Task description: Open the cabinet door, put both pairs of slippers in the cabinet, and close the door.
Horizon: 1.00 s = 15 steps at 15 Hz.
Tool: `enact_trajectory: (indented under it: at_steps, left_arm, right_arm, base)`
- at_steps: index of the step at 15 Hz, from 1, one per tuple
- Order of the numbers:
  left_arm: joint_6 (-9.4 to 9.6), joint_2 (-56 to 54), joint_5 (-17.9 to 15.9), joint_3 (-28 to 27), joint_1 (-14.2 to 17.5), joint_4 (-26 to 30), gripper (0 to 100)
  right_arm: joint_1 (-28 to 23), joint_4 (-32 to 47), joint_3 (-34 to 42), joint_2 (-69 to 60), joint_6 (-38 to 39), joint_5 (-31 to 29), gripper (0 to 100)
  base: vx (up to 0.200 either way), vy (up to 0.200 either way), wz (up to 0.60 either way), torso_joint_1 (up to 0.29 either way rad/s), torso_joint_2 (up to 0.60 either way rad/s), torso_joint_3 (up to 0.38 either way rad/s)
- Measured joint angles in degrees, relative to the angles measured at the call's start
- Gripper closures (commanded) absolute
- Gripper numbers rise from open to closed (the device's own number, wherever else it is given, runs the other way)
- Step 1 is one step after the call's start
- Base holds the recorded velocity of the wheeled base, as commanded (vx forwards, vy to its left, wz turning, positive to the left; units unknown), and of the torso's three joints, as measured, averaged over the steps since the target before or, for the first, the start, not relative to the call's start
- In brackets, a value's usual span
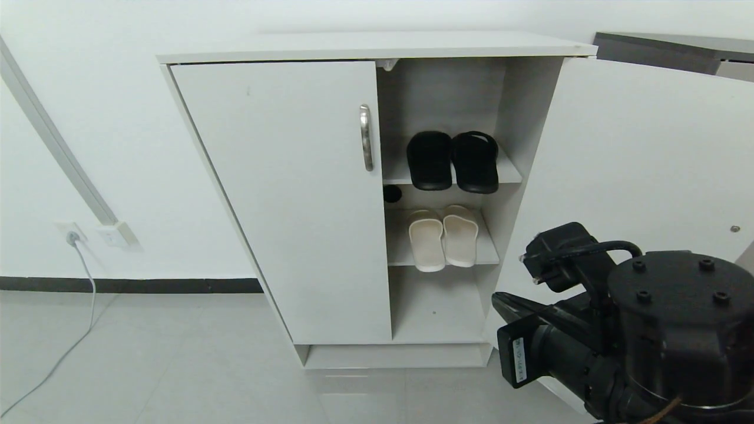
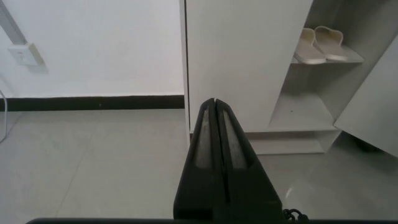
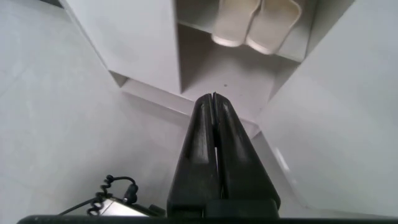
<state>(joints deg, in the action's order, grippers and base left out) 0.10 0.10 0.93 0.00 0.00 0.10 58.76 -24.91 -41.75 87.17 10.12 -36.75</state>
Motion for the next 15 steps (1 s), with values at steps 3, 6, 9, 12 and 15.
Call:
enact_trajectory:
  at_steps: [3, 6, 9, 12, 15]
  left_arm:
    - [0.00, 0.0, 0.0, 0.0, 0.0, 0.0, 100]
    - [0.00, 0.0, 0.0, 0.0, 0.0, 0.0, 100]
    - [-0.05, 0.0, 0.0, 0.0, 0.0, 0.0, 100]
    - [-0.02, 0.0, 0.0, 0.0, 0.0, 0.0, 100]
    - [0.00, 0.0, 0.0, 0.0, 0.0, 0.1, 100]
  right_arm:
    - [0.0, -0.1, 0.5, 0.3, 0.0, 0.1, 100]
    - [0.0, -0.1, 0.7, 0.5, 0.0, 0.1, 100]
    - [-0.1, -0.1, 0.9, 0.6, 0.0, 0.1, 100]
    - [0.0, -0.1, 1.0, 0.6, 0.0, 0.0, 100]
    - [-0.1, 0.0, 1.1, 0.7, -0.1, 0.0, 100]
  base:
    - [0.000, 0.000, 0.00, 0.000, 0.00, 0.000]
    - [0.000, 0.000, 0.00, 0.000, 0.00, 0.000]
    - [0.000, 0.000, 0.00, 0.000, 0.00, 0.000]
    - [0.000, 0.000, 0.00, 0.000, 0.00, 0.000]
    - [0.000, 0.000, 0.00, 0.001, -0.07, -0.072]
